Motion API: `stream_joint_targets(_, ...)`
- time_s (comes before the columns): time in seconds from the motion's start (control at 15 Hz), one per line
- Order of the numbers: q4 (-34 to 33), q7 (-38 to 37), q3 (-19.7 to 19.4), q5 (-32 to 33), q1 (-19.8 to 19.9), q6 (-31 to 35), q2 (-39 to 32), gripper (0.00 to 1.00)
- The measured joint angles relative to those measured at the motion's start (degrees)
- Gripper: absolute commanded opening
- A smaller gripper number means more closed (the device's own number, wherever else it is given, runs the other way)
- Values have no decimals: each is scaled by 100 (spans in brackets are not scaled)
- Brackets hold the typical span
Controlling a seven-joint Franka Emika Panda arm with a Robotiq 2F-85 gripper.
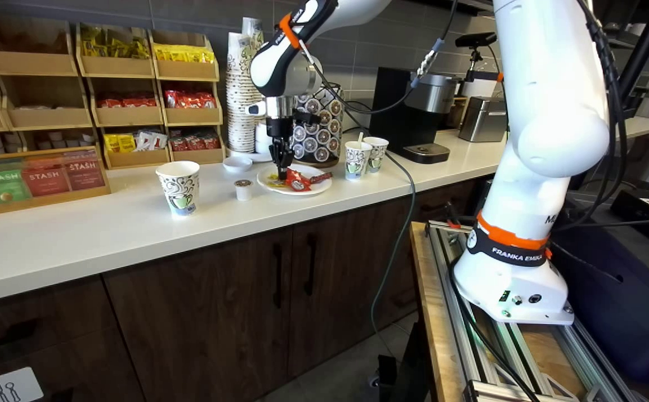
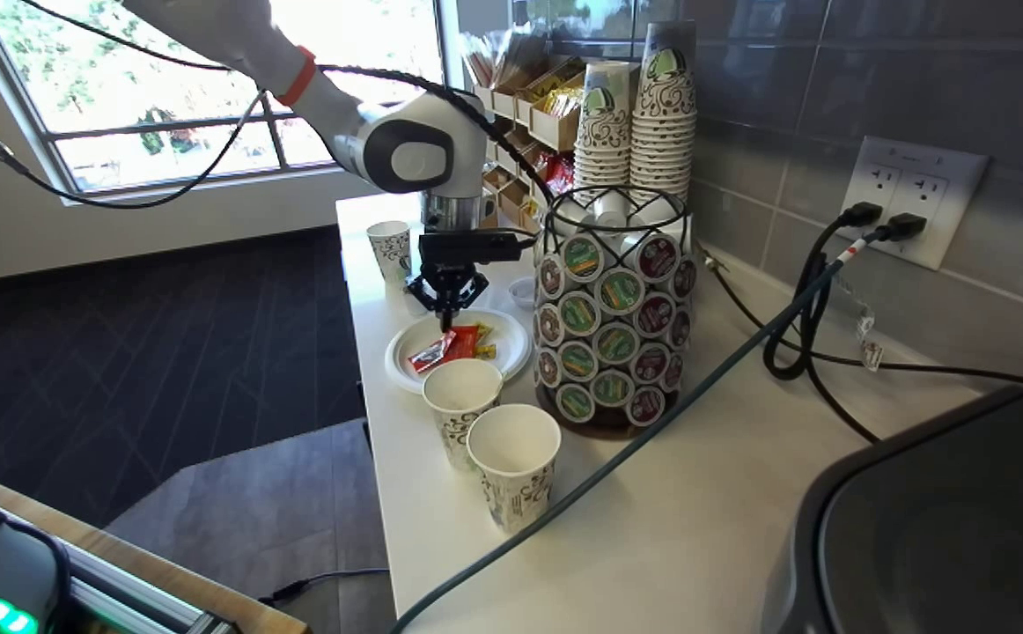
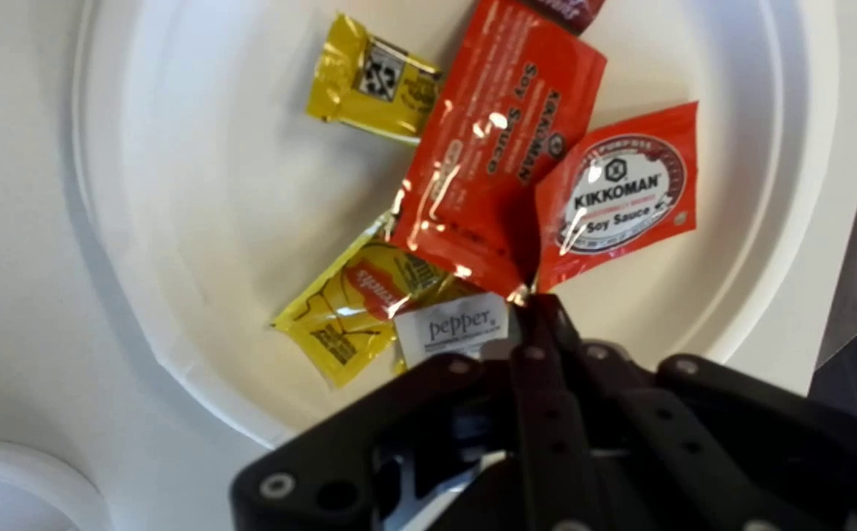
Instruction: Remove one orange sachet from the white plate and put it in the coffee cup on the left
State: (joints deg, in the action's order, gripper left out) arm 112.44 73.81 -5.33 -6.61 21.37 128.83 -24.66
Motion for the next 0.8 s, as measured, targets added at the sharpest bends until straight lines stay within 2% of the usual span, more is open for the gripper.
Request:
stream_joint_targets(0.2,74,0,-3,-244,51,-207,213,0)
stream_joint_targets(0.53,511,13,-32,-883,79,-418,1105,0)
stream_joint_targets(0.8,993,48,-66,-1587,-4,135,1864,0)
